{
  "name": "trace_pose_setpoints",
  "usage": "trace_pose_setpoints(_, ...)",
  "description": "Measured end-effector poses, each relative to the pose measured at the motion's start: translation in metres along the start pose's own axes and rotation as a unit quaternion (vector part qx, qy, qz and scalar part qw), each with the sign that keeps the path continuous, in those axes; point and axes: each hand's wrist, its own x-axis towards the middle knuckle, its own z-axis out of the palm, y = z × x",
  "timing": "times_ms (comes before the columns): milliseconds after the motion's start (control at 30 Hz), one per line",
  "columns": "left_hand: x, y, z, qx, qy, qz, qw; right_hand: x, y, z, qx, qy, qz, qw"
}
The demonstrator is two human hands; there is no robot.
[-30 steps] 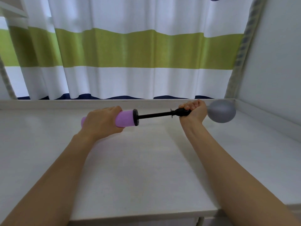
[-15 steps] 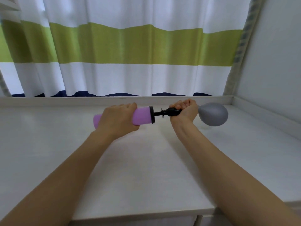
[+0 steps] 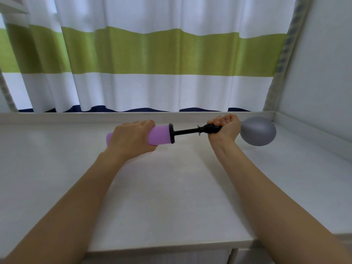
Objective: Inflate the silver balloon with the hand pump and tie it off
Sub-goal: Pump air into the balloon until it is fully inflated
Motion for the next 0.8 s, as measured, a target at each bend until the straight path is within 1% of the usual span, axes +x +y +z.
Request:
trace_pose_setpoints(233, -0.010, -0.040, -0.003, -0.012, -0.054, -0.069, 0.996, 0.009, -0.013, -0.008, 0.022, 0.027, -0.019, 0.999)
trace_pose_setpoints(300, -0.007, -0.037, -0.004, -0.009, -0.047, -0.058, 0.997, 0.009, -0.012, -0.008, 0.028, 0.029, -0.022, 0.999)
trace_pose_setpoints(433, 0.002, -0.013, -0.005, 0.011, -0.016, -0.007, 1.000, 0.004, -0.004, -0.003, 0.036, 0.018, -0.017, 0.999)
trace_pose_setpoints(633, 0.007, 0.030, -0.003, 0.008, 0.016, 0.017, 1.000, -0.008, 0.017, 0.006, 0.019, 0.009, 0.000, 1.000)
trace_pose_setpoints(800, 0.007, 0.039, 0.002, 0.004, 0.031, 0.021, 0.999, -0.009, 0.020, 0.006, 0.006, 0.004, 0.012, 1.000)
